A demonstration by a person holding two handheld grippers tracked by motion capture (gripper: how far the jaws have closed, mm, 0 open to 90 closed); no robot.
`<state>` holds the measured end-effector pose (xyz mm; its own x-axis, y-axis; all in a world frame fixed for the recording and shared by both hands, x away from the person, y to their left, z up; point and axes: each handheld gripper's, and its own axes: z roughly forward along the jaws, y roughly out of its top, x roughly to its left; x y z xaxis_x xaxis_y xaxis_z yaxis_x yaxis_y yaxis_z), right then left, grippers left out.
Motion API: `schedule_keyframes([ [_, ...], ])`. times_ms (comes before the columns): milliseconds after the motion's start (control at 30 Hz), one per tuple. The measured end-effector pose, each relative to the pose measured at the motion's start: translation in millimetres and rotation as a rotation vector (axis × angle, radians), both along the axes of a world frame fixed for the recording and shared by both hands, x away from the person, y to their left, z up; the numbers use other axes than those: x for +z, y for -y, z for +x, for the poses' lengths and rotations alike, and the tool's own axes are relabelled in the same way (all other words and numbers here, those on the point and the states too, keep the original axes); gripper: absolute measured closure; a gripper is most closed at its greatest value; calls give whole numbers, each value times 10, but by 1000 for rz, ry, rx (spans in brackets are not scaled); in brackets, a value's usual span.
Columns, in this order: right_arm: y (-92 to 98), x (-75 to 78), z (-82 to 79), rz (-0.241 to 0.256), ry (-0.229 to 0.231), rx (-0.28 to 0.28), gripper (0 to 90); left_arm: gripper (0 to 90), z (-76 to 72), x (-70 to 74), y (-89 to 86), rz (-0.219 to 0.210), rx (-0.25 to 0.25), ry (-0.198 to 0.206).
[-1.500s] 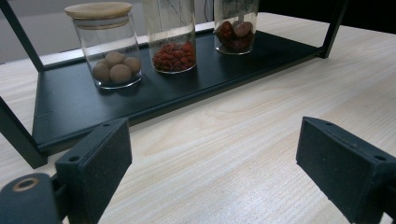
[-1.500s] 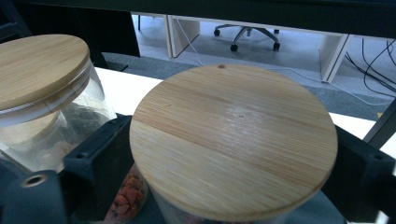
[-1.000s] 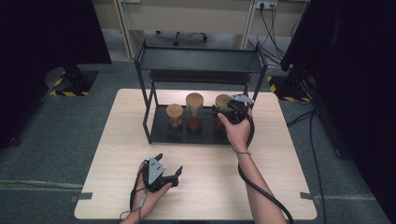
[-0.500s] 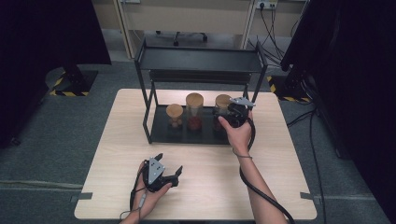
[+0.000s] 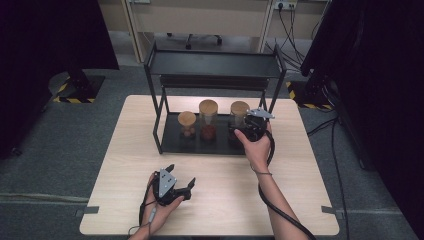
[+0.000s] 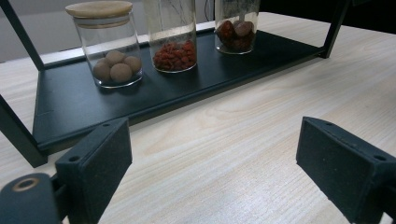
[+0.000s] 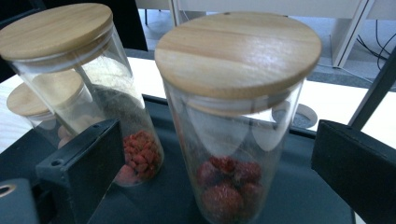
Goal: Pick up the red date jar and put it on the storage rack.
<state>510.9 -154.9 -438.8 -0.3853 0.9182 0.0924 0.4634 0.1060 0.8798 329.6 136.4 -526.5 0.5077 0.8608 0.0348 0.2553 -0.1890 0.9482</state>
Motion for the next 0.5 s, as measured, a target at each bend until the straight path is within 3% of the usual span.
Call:
schedule_keyframes([
  [500, 13, -32, -162, -18, 2, 27, 32, 103, -1, 0, 2, 3, 1, 2],
])
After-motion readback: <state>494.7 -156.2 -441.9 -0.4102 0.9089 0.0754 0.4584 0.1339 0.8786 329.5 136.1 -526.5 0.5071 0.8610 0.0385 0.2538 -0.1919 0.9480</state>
